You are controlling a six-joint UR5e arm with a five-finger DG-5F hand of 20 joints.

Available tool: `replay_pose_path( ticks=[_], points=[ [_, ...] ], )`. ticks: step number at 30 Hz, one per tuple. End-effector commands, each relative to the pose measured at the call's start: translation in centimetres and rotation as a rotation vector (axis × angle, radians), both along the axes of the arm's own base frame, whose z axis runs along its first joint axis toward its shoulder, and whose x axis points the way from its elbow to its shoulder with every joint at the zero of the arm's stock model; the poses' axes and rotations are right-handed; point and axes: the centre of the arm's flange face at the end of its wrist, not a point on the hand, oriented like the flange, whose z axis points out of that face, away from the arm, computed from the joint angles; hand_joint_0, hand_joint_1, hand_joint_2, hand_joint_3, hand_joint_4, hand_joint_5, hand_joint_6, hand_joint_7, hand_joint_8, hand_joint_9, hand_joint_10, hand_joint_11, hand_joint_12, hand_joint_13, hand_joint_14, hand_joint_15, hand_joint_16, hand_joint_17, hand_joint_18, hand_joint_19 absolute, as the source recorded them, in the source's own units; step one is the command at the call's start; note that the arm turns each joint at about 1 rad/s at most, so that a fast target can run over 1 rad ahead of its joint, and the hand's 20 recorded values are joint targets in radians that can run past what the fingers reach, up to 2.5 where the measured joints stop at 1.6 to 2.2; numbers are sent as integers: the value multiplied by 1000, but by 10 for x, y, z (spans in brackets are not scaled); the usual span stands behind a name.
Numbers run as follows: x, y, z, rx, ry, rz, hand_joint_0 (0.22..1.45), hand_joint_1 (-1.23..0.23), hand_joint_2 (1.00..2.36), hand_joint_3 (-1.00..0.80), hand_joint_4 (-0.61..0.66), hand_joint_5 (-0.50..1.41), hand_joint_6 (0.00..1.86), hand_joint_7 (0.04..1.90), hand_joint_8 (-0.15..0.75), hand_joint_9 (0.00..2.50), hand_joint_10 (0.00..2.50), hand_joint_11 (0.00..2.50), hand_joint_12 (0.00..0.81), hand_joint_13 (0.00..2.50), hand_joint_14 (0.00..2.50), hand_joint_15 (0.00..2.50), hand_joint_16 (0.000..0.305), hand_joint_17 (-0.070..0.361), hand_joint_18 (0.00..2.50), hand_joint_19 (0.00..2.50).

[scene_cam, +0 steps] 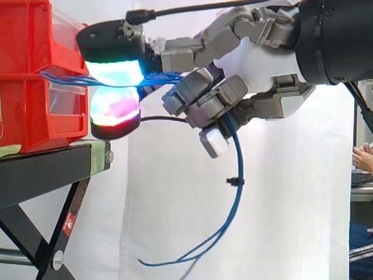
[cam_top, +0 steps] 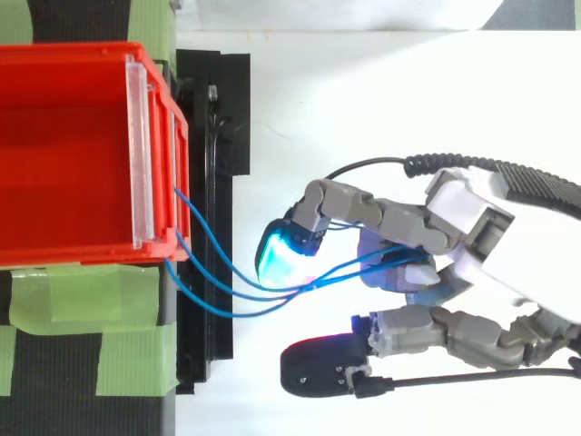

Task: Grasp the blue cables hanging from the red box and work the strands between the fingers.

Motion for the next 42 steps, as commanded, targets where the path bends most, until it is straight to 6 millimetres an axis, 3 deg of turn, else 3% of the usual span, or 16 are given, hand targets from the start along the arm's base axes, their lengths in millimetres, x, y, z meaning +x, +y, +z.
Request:
replay_pose_path(
  ticks=[1,19,42],
  points=[
    [0,0,0,-97,50,3,820,-665,1011,-727,261,254,138,1403,552,421,2500,2500,606,1101,2500,1656,62,139,1527,693],
    [6,-4,4,8,-53,-23,780,-590,1005,-902,280,255,229,1386,560,466,2500,2500,617,1141,2500,1667,64,144,1569,659],
    [-2,-15,-2,38,-48,-140,776,-584,1004,-905,289,254,213,1390,559,456,2500,2500,620,1147,2500,1640,64,144,1575,633]
  ],
)
